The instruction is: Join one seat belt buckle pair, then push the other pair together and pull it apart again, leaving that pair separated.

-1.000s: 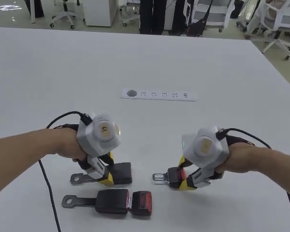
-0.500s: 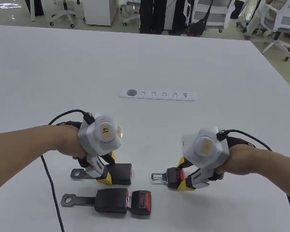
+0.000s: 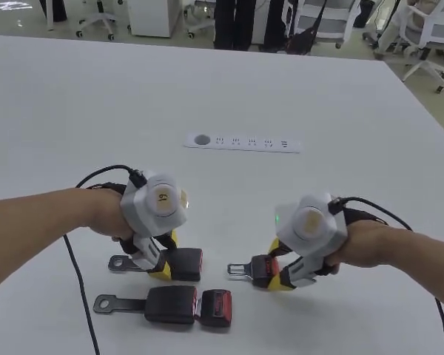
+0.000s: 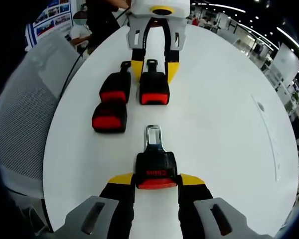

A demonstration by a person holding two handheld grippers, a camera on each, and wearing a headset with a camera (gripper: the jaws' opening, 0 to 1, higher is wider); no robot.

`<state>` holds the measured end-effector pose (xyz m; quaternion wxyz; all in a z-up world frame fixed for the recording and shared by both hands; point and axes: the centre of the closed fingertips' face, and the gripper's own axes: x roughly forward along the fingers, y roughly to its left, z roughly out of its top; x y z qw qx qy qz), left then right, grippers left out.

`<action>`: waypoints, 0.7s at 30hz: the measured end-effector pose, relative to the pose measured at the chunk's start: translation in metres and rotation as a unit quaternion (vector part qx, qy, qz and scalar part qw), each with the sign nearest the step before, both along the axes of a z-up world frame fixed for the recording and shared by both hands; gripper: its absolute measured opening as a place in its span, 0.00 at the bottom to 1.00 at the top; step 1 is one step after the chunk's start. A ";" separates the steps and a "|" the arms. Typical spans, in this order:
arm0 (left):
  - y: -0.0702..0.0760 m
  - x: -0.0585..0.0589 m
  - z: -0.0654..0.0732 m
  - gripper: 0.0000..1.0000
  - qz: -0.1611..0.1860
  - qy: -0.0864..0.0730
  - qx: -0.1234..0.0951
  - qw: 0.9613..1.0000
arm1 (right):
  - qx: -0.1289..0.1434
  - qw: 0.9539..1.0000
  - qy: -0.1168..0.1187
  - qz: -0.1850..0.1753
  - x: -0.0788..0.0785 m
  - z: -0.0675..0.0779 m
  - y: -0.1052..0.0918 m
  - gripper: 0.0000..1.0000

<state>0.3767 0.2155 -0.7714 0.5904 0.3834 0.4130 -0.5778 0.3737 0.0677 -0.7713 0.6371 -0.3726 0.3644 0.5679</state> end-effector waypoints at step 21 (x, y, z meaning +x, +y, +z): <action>0.000 0.000 -0.002 0.31 -0.004 -0.001 0.002 1.000 | 0.016 1.000 -0.003 0.002 0.001 0.005 0.022 0.30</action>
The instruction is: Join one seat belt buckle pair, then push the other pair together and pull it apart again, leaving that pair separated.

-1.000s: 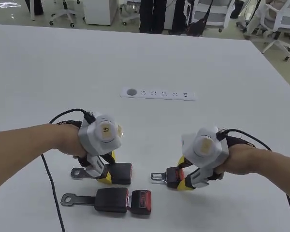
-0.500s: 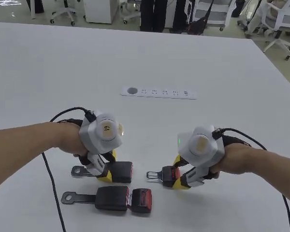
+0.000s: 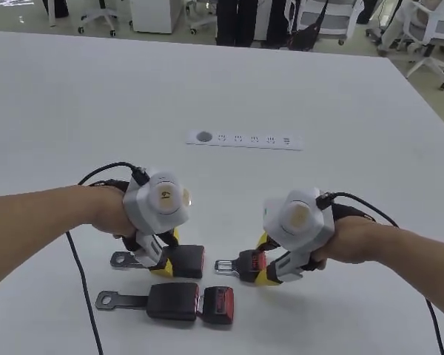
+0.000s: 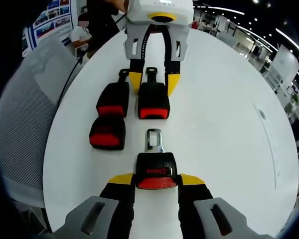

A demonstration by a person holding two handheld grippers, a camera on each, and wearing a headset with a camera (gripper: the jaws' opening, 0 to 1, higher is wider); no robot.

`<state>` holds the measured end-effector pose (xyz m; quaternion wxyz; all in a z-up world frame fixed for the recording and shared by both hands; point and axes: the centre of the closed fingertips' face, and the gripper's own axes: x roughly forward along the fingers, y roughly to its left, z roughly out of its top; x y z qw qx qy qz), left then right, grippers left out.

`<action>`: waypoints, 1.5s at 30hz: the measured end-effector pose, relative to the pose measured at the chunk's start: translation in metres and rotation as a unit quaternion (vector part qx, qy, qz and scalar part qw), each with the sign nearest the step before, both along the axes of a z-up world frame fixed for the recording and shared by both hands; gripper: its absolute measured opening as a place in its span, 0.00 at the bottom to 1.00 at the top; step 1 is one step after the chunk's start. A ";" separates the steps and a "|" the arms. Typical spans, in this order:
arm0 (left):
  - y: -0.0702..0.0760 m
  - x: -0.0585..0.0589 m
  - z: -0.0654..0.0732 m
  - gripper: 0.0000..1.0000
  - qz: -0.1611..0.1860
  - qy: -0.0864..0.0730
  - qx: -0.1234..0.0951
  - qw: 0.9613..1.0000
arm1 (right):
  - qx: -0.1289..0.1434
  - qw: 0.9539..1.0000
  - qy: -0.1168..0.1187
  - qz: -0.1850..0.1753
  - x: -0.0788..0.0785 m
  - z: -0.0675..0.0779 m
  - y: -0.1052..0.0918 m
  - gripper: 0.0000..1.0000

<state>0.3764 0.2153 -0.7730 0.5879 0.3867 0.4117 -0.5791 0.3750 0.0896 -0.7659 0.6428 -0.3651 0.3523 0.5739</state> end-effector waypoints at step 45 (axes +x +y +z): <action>-0.003 -0.005 -0.006 0.32 -0.008 0.000 0.001 1.000 | 0.016 1.000 -0.004 0.002 -0.005 -0.002 0.038 0.29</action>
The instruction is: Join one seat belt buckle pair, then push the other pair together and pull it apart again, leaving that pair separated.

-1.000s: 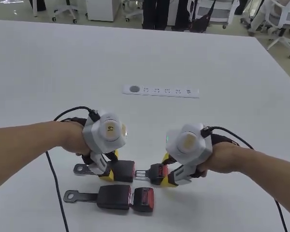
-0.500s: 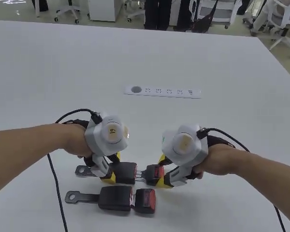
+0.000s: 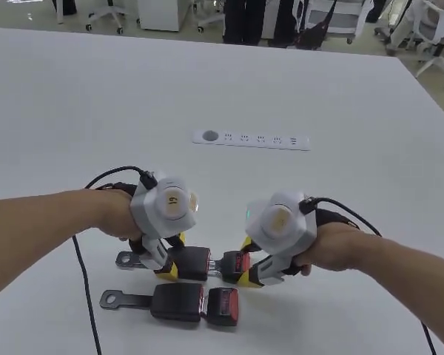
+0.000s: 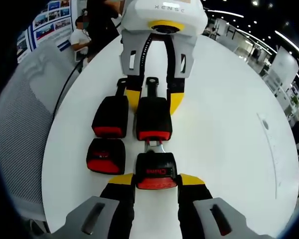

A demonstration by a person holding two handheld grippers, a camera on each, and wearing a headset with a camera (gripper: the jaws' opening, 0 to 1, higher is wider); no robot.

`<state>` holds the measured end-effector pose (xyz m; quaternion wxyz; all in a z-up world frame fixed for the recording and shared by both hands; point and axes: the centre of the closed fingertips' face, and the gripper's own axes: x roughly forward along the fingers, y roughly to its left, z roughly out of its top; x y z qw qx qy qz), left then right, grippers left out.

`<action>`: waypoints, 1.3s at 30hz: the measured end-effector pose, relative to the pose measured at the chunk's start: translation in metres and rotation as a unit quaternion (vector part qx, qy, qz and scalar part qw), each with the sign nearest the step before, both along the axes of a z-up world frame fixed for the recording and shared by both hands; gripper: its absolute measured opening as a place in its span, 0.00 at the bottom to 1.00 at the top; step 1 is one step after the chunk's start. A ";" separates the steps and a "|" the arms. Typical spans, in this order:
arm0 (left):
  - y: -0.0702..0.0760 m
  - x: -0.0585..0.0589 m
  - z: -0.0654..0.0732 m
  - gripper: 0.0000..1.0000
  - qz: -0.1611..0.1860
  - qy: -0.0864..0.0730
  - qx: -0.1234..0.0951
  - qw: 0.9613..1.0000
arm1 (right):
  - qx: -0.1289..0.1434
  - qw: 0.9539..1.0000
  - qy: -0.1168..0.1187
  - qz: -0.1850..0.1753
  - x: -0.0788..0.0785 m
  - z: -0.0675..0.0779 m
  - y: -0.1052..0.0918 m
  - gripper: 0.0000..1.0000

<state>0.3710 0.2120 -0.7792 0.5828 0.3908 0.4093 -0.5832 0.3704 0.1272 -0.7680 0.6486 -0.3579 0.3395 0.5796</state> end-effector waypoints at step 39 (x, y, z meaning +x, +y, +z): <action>-0.001 0.003 -0.002 0.31 -0.003 -0.002 -0.002 1.000 | -0.016 1.000 0.010 -0.013 0.000 0.002 0.006 0.27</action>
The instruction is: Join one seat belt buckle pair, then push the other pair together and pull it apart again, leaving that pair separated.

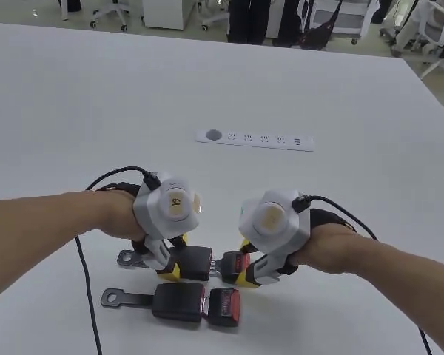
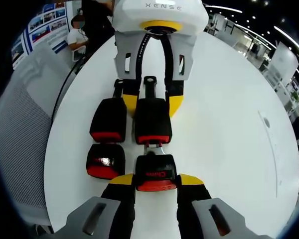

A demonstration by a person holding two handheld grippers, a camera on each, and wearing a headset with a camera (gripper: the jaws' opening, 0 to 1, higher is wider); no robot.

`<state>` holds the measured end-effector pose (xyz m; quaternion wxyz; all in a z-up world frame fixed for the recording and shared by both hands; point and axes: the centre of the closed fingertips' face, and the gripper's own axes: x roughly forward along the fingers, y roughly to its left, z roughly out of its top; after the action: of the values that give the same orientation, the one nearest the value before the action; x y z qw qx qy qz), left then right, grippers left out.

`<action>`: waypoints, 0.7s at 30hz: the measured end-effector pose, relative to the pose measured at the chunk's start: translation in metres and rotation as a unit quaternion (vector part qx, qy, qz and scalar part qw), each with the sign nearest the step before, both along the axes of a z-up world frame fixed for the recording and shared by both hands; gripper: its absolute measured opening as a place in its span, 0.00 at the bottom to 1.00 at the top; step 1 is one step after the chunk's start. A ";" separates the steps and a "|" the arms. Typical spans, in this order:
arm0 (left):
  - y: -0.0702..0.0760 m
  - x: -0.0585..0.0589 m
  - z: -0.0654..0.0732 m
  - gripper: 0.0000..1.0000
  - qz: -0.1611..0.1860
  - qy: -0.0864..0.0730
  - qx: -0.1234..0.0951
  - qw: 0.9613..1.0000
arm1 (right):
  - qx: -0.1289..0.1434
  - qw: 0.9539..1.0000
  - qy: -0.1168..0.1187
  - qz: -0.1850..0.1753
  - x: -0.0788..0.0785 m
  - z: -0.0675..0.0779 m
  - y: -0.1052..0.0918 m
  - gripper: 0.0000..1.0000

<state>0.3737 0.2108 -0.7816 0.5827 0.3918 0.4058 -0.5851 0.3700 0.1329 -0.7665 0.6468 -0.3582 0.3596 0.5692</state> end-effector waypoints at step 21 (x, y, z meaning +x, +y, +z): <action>0.000 -0.002 0.001 0.31 -0.006 -0.005 -0.005 1.000 | -0.007 1.000 -0.003 0.003 -0.001 0.000 0.016 0.25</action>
<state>0.3718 0.2111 -0.7802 0.5836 0.3942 0.3975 -0.5883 0.3691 0.1485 -0.7665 0.6436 -0.3651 0.3606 0.5679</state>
